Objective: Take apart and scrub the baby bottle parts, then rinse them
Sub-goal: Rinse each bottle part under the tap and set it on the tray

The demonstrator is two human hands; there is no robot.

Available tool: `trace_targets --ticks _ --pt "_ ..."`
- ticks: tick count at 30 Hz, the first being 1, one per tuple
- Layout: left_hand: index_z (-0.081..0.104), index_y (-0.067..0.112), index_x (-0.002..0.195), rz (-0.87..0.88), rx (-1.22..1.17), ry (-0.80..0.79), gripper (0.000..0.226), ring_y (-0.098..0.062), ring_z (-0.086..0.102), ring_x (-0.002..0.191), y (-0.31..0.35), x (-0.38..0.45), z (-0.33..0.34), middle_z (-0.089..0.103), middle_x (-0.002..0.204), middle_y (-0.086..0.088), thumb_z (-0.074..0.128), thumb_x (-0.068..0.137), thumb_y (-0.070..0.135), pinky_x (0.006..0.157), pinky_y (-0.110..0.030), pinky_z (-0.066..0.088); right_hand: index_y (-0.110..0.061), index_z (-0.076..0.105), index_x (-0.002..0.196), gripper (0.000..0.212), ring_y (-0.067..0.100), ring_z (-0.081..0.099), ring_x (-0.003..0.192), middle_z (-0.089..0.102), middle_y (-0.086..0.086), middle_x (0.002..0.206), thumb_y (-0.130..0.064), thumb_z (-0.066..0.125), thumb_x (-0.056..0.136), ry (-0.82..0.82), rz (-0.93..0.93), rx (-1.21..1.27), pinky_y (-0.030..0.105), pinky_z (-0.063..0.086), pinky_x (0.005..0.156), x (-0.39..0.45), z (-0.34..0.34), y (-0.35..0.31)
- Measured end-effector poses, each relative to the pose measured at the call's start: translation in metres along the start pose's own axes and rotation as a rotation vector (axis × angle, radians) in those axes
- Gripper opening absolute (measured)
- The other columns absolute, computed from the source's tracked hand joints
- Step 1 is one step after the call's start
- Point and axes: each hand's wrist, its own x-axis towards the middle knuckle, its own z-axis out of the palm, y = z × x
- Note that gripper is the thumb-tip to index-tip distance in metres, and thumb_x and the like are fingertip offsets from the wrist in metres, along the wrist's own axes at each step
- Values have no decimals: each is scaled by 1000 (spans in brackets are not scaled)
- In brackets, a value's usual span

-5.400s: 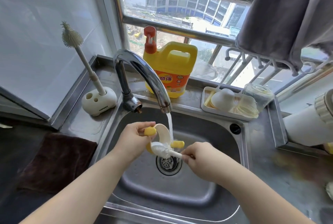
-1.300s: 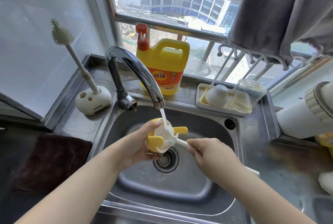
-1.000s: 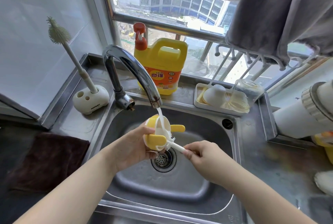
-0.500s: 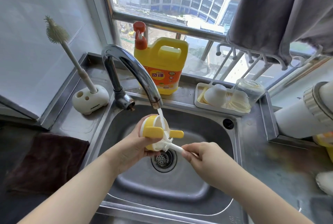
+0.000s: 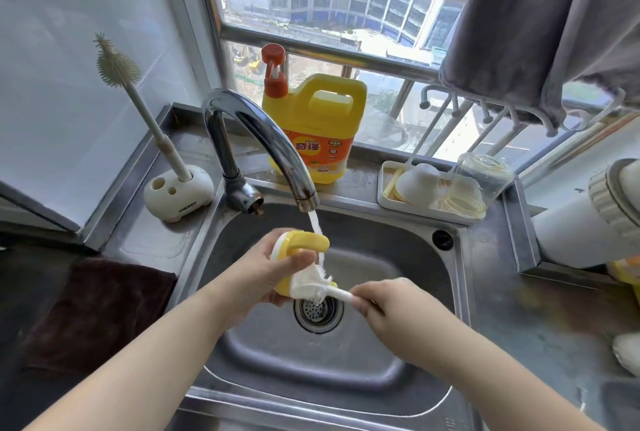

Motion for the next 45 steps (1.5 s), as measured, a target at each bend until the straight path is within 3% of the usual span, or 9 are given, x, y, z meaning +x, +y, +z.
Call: trace_targets --ticks 5,11,15,19,26,30,35,40,45 --pt "59 52 102 -8 -59 -114 54 -16 57 67 0 -2 -3 67 85 5 78 52 49 49 -27 46 -27 67 102 23 6 38 48 44 -9 53 -35 46 96 -5 54 165 25 34 53 2 -1 2" --pt "49 23 124 -48 -56 -185 70 -20 56 63 2 -3 -10 66 89 -9 79 62 33 50 -25 49 -28 67 103 23 8 39 48 47 -7 54 -36 47 96 -47 81 265 24 34 52 -4 -3 -2" --pt "57 16 118 -142 27 -88 73 -14 53 58 -4 2 -8 62 76 -5 68 62 62 53 -23 45 -27 61 100 26 17 58 75 55 -5 76 -42 39 97 94 -6 -159 28 40 57 -1 -15 1" --pt "58 14 122 -249 -137 -102 78 -17 63 75 -7 5 -3 68 94 -12 58 65 67 72 -30 52 -28 59 72 18 17 51 46 31 -8 61 -26 77 72 268 -49 -391 19 5 41 11 -21 -4" --pt "51 15 129 -204 -174 -20 83 -26 67 93 -8 8 -6 67 114 -18 64 66 68 75 -34 54 -22 65 95 26 11 44 59 47 -8 65 -32 41 98 -96 12 143 26 38 58 7 -14 1" --pt "56 17 126 -193 -142 -25 72 -23 67 87 -6 7 0 69 110 -14 63 68 60 72 -34 54 -21 62 95 24 14 54 69 55 -5 73 -33 42 97 -24 -42 -82 28 41 59 11 -15 4" --pt "63 13 118 -267 -144 4 75 -19 63 71 -5 7 3 67 89 -11 60 65 66 68 -33 53 -28 59 65 27 16 49 42 40 -6 53 -19 84 59 296 -19 -404 17 0 43 13 -11 4" --pt "61 15 120 -217 -162 40 73 -21 66 78 -12 4 2 71 102 -13 55 69 67 67 -33 53 -22 61 94 22 22 55 77 53 -5 75 -33 43 96 47 -18 -91 31 41 60 4 0 5" --pt "57 16 118 -185 -155 112 65 -22 69 80 -17 0 6 72 99 -10 53 71 61 69 -35 55 -23 65 101 26 11 44 57 51 -7 66 -33 42 98 -96 37 174 28 38 58 0 -1 1"
